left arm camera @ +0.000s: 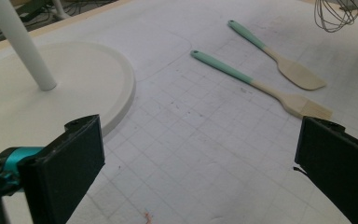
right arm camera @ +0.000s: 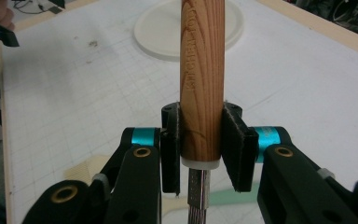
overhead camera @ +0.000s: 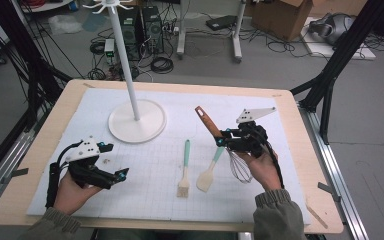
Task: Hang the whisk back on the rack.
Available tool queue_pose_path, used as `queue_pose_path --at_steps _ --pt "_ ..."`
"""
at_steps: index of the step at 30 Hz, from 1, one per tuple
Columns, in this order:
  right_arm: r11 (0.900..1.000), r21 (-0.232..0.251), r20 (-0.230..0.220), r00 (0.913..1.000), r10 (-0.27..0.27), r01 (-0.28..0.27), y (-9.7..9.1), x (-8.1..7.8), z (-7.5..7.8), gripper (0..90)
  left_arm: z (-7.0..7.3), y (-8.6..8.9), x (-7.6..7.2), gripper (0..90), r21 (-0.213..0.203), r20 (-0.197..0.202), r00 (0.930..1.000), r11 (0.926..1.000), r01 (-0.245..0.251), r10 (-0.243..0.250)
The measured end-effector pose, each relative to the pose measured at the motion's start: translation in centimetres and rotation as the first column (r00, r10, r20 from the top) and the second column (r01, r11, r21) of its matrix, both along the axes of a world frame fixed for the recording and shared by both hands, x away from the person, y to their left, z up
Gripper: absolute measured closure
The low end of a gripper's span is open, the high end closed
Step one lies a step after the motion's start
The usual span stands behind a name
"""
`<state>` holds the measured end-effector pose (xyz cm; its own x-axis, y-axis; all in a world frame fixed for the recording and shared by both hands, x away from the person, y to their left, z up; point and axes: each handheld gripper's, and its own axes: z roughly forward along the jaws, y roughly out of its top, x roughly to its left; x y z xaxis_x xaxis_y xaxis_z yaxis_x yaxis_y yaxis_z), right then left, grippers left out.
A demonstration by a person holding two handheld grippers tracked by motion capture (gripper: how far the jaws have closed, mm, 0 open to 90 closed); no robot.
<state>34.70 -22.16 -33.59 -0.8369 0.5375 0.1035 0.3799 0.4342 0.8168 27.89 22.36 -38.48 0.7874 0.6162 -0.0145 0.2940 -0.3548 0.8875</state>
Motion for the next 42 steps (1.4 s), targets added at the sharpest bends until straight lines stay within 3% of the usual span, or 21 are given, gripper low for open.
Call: queue_pose_path --at_steps 12,19,42 --pt "0.9976 0.029 0.042 0.9973 0.061 -0.062 1.5 -1.1 0.6 70.5 0.8 -1.6 0.7 2.0 0.000 -0.003 0.9978 0.9978 0.066 -0.066" --pt "0.9964 0.040 0.031 0.9968 0.074 -0.075 1.7 -1.3 0.5 70.5 1.3 -2.3 1.2 2.0 0.013 -0.005 0.9951 0.9950 0.099 -0.099" --pt "0.9879 0.101 0.061 0.9918 0.112 -0.118 1.8 -1.7 1.0 70.5 2.8 -3.6 1.7 5.2 -0.027 0.007 0.9851 0.9848 0.172 -0.172"
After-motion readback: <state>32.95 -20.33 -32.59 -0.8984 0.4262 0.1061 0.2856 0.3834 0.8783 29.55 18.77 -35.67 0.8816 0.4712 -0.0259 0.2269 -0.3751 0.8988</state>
